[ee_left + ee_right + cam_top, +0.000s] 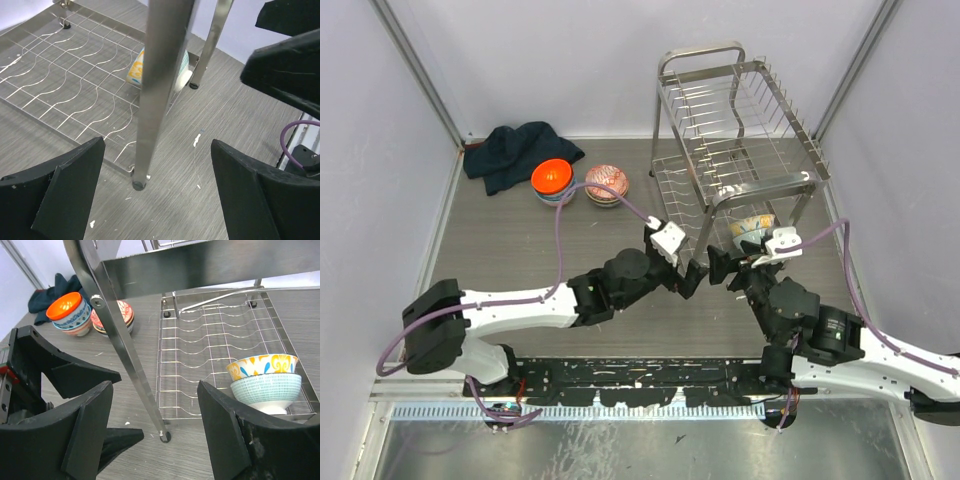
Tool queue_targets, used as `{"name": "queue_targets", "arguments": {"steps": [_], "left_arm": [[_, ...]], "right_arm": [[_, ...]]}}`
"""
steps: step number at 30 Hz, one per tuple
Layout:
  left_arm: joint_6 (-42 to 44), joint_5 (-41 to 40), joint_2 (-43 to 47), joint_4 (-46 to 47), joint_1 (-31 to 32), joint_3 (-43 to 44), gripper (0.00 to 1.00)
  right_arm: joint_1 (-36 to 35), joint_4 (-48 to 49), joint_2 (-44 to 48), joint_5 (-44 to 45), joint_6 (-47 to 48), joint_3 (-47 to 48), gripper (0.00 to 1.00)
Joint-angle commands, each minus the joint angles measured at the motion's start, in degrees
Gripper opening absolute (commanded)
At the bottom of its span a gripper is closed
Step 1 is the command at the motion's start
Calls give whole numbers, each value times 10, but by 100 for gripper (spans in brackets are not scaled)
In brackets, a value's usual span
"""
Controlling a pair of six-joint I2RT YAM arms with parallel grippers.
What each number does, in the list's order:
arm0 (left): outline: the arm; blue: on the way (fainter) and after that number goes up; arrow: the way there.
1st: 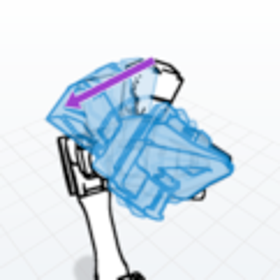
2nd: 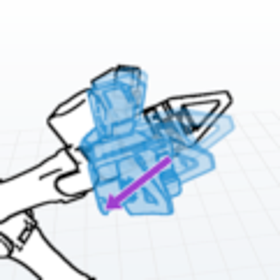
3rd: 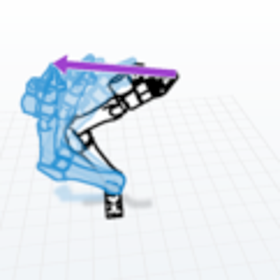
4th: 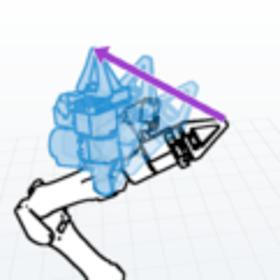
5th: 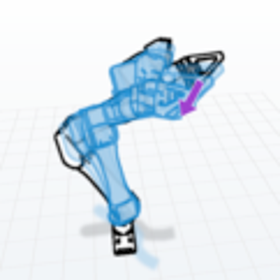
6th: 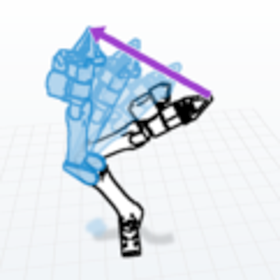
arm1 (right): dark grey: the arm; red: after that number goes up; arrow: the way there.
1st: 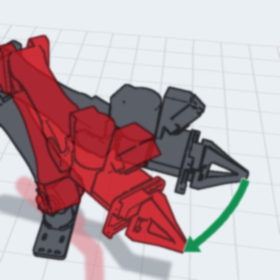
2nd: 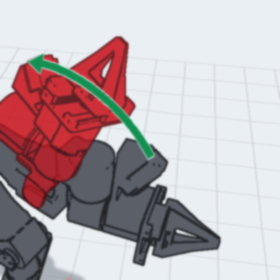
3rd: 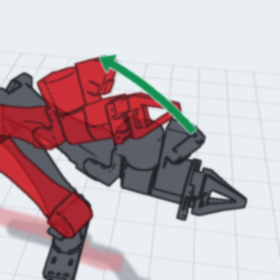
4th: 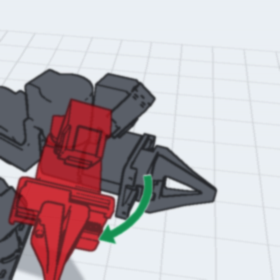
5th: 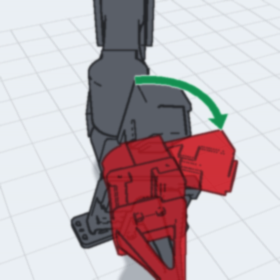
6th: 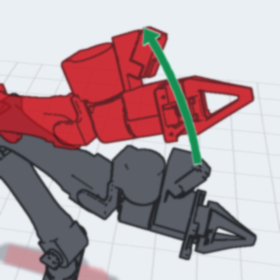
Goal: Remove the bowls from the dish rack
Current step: Adjust the dish rack at the center of the board.
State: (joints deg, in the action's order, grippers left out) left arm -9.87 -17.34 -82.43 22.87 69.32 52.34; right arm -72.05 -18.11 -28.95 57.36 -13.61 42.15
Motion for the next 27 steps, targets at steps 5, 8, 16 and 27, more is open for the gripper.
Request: {"name": "queue_targets", "arguments": {"steps": [5, 8, 16, 27], "left_arm": [[46, -92, -88, 73, 32, 36, 93], [47, -115, -112, 86, 32, 49, 93], [63, -146, -154, 97, 32, 82, 91], [76, -192, -169, 103, 32, 88, 82]], "right_arm": [[-4, -20, 9, 75, 0, 16, 75], [-3, -27, 28, 109, 0, 16, 74], [-3, -113, 23, 173, -49, 43, 74], [-3, -138, 30, 215, -64, 58, 74]]}}
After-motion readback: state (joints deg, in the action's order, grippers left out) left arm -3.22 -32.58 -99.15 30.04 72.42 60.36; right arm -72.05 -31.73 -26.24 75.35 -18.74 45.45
